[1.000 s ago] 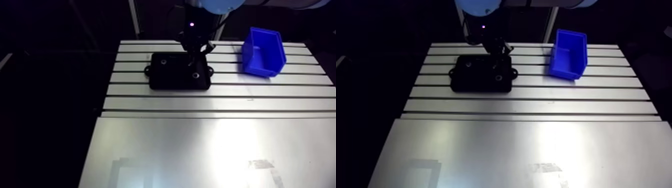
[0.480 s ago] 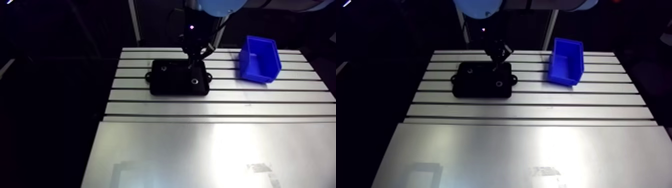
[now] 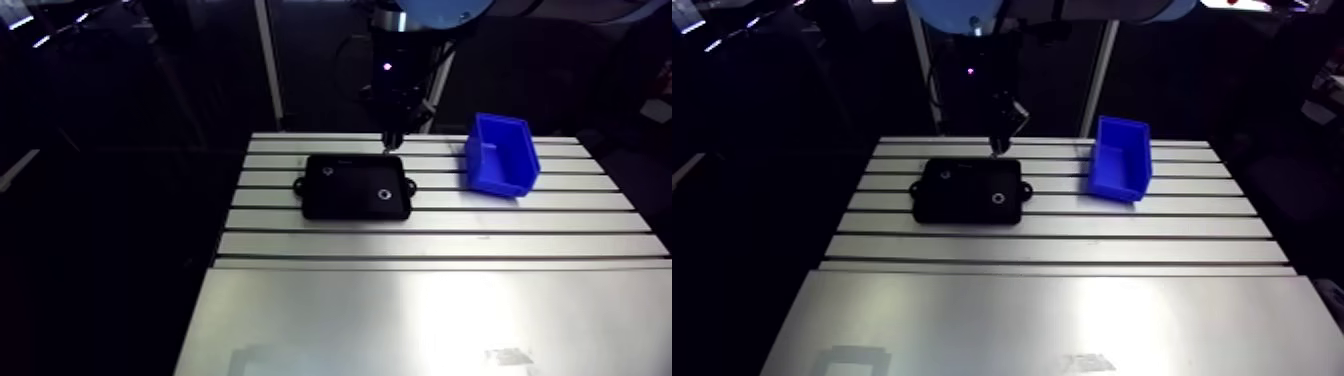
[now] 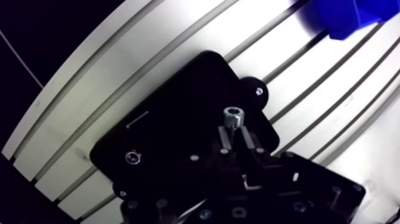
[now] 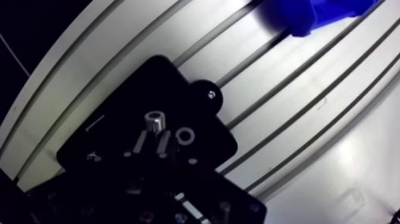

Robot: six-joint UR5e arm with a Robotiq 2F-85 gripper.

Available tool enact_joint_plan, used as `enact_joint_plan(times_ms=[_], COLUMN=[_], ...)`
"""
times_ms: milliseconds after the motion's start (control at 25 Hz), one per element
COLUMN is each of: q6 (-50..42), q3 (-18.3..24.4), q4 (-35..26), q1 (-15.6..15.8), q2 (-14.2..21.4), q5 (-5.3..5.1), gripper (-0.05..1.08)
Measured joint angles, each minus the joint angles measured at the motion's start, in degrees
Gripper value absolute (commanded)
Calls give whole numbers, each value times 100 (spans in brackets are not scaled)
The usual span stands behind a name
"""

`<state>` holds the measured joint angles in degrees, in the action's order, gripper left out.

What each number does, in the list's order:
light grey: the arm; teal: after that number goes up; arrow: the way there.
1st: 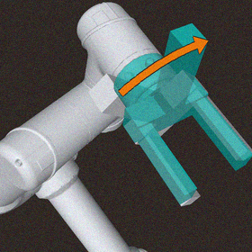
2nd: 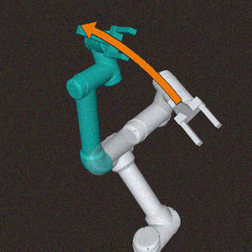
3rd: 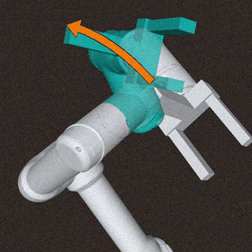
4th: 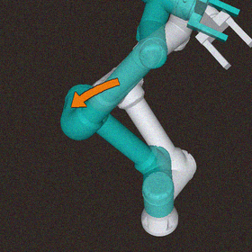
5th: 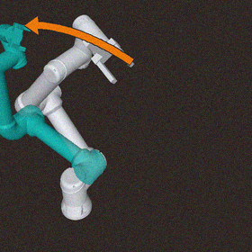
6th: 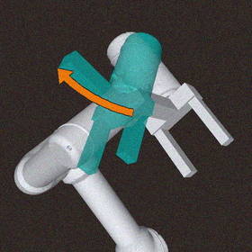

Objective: Pick up the M10 bolt from the tray and put it into the blue bin.

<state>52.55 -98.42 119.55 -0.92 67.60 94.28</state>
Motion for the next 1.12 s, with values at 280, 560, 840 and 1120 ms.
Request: enact_joint_plan(times_ms=[280,560,840,1120], q6=[416,1289,2844,4997], q3=[53,220,540,852], q4=[-254,-447,-737,-1099], q1=[-13,-95,-462,-1003], q2=[347,660,925,1037], q5=[-6,-42,-107,-174], gripper=[106,106,106,107])
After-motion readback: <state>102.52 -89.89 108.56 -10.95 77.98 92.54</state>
